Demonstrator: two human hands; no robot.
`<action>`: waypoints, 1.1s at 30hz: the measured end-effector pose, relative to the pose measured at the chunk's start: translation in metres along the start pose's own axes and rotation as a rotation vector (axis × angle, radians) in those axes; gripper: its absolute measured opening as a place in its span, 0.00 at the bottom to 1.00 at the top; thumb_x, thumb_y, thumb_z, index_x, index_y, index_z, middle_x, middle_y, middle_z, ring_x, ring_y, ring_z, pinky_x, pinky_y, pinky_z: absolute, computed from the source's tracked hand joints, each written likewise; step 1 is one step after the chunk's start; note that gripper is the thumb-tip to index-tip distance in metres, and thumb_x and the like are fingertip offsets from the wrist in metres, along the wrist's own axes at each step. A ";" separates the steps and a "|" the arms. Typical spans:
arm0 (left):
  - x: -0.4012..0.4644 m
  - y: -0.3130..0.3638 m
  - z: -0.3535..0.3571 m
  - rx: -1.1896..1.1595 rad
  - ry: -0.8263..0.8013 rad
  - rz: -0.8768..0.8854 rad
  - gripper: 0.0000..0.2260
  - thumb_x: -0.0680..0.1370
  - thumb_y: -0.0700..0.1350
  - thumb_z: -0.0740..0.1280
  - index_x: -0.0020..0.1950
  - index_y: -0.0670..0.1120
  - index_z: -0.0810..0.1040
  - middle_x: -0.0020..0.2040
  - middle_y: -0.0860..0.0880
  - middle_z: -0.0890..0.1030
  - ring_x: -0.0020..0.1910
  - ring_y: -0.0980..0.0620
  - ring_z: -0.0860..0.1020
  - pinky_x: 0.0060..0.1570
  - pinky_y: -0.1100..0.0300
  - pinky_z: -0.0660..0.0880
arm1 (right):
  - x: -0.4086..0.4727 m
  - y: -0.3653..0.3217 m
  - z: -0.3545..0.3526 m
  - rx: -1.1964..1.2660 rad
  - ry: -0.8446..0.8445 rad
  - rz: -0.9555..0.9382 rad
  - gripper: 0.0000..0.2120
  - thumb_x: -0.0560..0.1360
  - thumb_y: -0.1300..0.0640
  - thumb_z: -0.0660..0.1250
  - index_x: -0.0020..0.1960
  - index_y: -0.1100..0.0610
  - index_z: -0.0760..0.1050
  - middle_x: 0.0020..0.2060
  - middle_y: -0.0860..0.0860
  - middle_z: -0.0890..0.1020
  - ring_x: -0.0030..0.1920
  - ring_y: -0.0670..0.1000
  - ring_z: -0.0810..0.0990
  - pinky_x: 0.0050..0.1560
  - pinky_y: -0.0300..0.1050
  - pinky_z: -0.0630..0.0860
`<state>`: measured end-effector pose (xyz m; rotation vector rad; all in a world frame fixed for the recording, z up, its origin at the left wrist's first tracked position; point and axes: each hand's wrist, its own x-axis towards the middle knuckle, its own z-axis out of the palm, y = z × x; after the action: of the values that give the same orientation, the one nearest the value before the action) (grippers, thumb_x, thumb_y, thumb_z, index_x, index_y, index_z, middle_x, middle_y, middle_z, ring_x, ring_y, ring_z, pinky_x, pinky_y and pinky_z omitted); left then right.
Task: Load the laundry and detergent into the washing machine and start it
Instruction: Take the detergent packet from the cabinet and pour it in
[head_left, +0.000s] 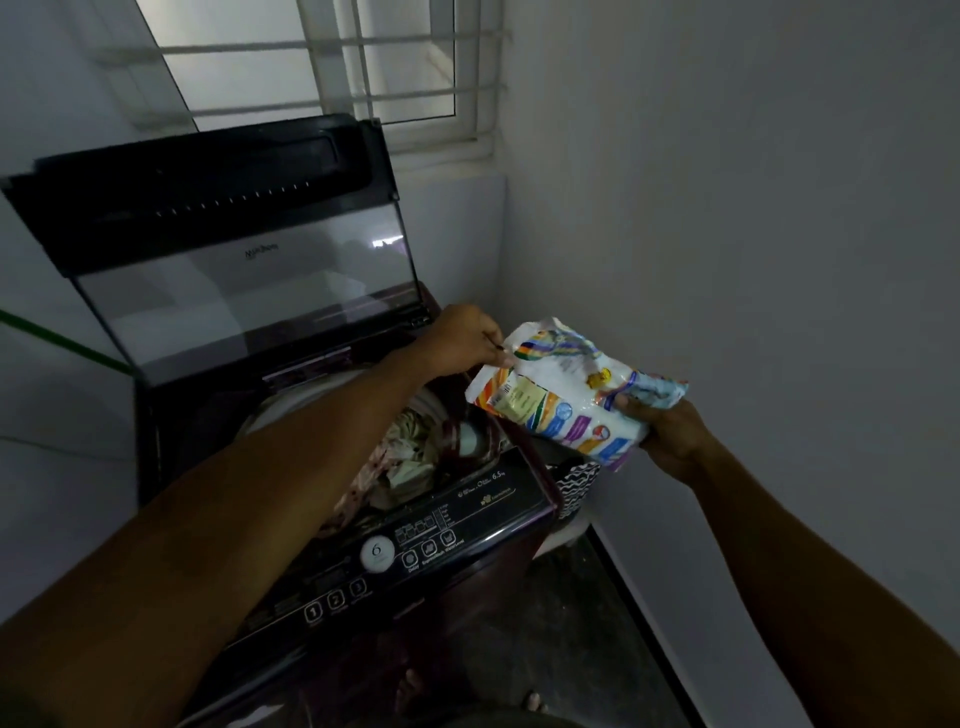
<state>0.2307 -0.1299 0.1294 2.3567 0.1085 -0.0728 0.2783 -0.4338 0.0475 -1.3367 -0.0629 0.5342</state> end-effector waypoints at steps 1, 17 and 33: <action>0.000 0.007 -0.004 0.016 -0.006 0.012 0.13 0.66 0.49 0.80 0.45 0.43 0.85 0.38 0.51 0.84 0.36 0.58 0.80 0.36 0.65 0.75 | -0.002 0.003 0.002 0.036 -0.018 0.008 0.18 0.75 0.70 0.66 0.64 0.66 0.74 0.59 0.66 0.79 0.57 0.66 0.80 0.53 0.67 0.77; -0.020 0.048 -0.063 0.385 0.011 0.215 0.09 0.75 0.48 0.72 0.50 0.44 0.83 0.43 0.53 0.78 0.43 0.55 0.77 0.43 0.62 0.69 | 0.003 0.051 0.098 0.073 -0.035 0.284 0.23 0.71 0.56 0.74 0.64 0.56 0.75 0.60 0.57 0.81 0.59 0.59 0.81 0.58 0.58 0.78; -0.013 0.034 -0.028 0.369 0.078 0.165 0.10 0.74 0.51 0.71 0.53 0.49 0.82 0.50 0.49 0.79 0.47 0.51 0.77 0.43 0.60 0.68 | 0.028 0.008 0.128 -0.454 0.116 -0.154 0.13 0.62 0.59 0.76 0.47 0.54 0.81 0.45 0.54 0.86 0.45 0.55 0.85 0.51 0.59 0.81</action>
<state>0.2219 -0.1353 0.1741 2.7278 -0.0676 0.0874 0.2567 -0.3050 0.0649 -1.7866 -0.1997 0.3192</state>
